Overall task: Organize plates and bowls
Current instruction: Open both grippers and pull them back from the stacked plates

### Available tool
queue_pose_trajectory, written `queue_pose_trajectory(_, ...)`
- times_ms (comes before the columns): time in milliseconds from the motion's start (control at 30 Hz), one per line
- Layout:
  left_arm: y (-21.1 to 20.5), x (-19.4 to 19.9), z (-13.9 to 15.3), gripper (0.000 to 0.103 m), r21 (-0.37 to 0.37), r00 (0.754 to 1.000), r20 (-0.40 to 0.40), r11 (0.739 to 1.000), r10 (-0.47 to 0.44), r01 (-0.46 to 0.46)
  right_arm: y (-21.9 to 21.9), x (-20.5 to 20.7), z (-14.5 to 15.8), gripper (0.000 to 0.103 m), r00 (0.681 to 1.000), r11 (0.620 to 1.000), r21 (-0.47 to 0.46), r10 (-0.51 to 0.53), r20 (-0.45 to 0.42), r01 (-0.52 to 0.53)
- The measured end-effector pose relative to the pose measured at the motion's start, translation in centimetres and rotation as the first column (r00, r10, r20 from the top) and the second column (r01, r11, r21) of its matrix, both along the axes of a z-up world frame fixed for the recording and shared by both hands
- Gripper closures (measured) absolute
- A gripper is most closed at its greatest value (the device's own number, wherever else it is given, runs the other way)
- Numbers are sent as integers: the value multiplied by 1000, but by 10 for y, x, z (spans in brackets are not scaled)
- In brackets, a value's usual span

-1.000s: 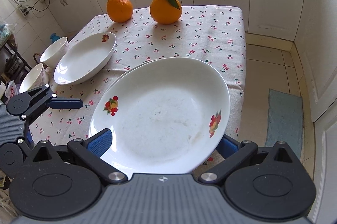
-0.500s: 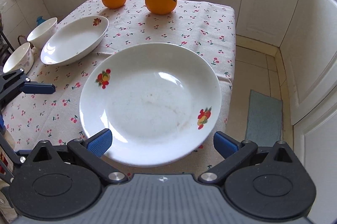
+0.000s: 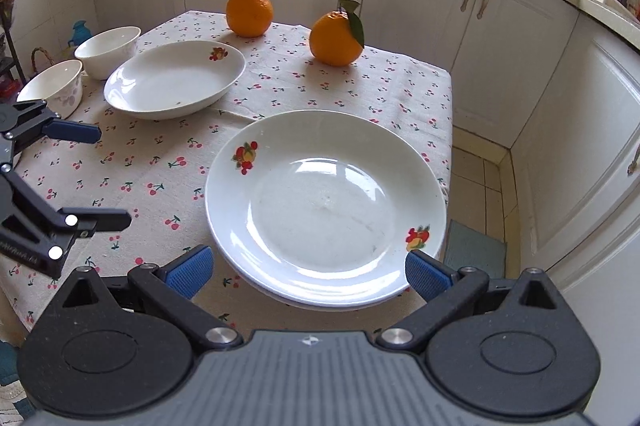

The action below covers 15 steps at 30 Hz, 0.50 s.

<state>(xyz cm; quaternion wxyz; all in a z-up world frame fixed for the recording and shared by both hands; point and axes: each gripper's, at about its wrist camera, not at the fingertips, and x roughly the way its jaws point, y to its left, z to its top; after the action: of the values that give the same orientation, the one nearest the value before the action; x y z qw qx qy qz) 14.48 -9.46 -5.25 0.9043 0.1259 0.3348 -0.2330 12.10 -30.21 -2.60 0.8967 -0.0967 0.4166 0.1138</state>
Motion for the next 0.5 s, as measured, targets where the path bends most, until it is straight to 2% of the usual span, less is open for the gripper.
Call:
queue_pose_trajectory(100, 11, 11, -6, 2, 37, 993, 9, 992, 118, -118, 11, 1, 2, 0, 999, 1000, 0, 30, 16, -30)
queue_pose_trajectory(233, 25, 29, -17, 2, 30, 971, -12, 970, 240, -240, 24, 7, 5, 0, 997, 998, 1, 69, 31, -69)
queue_pose_trajectory(500, 32, 52, -31, 1, -30, 943, -69, 944, 326, -329, 38, 28, 10, 0, 987, 987, 5, 158, 32, -158)
